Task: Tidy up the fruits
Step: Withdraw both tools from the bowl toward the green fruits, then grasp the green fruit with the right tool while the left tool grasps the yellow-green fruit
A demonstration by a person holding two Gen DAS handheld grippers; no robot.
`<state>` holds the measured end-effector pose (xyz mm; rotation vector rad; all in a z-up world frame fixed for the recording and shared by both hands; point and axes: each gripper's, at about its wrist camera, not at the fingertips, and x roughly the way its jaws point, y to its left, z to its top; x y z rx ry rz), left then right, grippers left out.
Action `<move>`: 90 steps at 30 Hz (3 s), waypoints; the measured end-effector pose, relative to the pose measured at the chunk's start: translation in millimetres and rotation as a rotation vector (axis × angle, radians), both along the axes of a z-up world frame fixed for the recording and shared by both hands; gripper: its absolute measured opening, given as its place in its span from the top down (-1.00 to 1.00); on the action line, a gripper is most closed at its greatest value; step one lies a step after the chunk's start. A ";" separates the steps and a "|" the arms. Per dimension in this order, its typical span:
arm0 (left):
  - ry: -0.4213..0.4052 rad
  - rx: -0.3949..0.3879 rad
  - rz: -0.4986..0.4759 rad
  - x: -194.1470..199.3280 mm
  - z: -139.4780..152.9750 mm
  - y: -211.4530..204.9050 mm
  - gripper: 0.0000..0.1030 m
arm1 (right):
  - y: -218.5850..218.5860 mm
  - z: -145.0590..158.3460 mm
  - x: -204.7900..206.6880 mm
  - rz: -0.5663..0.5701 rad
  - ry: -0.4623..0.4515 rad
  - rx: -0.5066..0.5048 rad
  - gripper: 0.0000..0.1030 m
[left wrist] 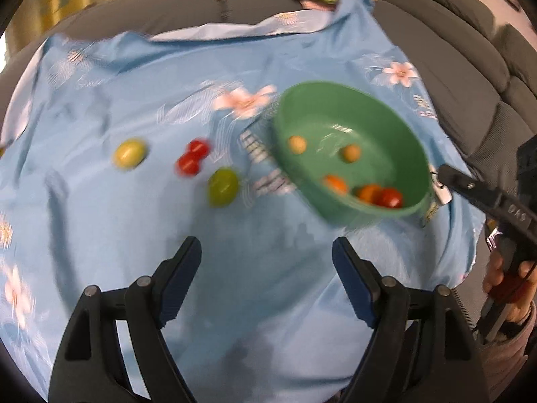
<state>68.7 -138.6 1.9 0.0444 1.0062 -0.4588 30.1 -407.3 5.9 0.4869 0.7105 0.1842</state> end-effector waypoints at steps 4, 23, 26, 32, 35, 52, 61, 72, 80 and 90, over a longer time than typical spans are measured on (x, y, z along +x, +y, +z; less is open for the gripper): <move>0.026 0.003 0.085 -16.0 -7.0 35.1 -0.57 | 13.2 6.5 -4.7 0.036 -0.010 -0.012 0.26; 0.044 -0.064 0.176 -66.7 -15.5 93.7 -0.59 | 103.6 12.5 -10.7 0.254 0.019 -0.121 0.26; 0.047 -0.075 0.183 -68.8 -18.5 100.6 -0.59 | 117.5 7.4 -6.3 0.285 0.040 -0.136 0.26; 0.042 -0.100 0.189 -66.4 -21.6 111.2 -0.59 | 141.0 -3.1 3.4 0.336 0.076 -0.156 0.26; 0.039 -0.105 0.186 -63.3 -23.6 114.8 -0.59 | 151.2 -9.8 11.8 0.350 0.100 -0.167 0.26; 0.012 -0.099 0.158 -25.4 -26.1 131.3 -0.59 | 210.0 -59.0 114.6 0.201 0.296 -0.299 0.22; -0.003 -0.098 0.139 -3.2 -25.6 134.9 -0.59 | 205.7 -60.6 141.0 0.144 0.327 -0.284 0.21; -0.006 -0.057 0.141 49.1 -26.6 126.2 -0.56 | 213.4 -62.9 142.8 0.280 0.239 -0.324 0.30; -0.018 -0.048 0.138 110.6 -32.6 101.0 -0.33 | 200.3 -52.2 126.3 0.360 0.177 -0.229 0.30; 0.015 -0.003 0.151 160.9 -56.4 80.1 -0.22 | 200.7 -59.8 121.7 0.418 0.170 -0.175 0.30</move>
